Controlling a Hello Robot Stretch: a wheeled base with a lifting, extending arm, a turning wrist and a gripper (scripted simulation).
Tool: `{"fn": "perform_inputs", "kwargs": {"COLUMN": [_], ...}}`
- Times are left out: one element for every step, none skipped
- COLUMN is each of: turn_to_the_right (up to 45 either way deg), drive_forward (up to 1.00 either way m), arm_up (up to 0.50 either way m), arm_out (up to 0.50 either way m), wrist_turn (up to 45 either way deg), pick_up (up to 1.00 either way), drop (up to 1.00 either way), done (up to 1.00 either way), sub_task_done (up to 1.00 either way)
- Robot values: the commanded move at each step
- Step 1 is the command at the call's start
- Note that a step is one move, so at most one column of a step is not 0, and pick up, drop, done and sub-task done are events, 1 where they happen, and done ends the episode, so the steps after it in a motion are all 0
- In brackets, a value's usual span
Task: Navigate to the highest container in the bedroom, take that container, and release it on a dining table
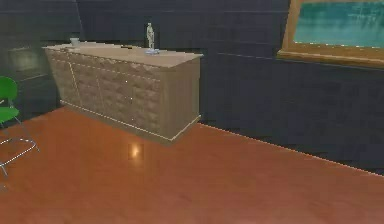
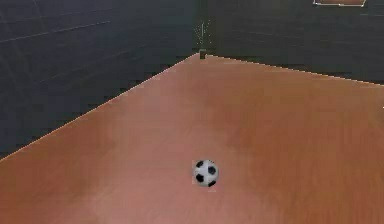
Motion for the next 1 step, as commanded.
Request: {"fn": "perform_inputs", "kwargs": {"turn_to_the_right": [-33.0], "drive_forward": [0.00], "arm_up": [0.00], "arm_out": [0.00], "wrist_turn": [0.0], "pick_up": [0.00], "drop": [0.00], "done": [0.00], "sub_task_done": [0.00]}}
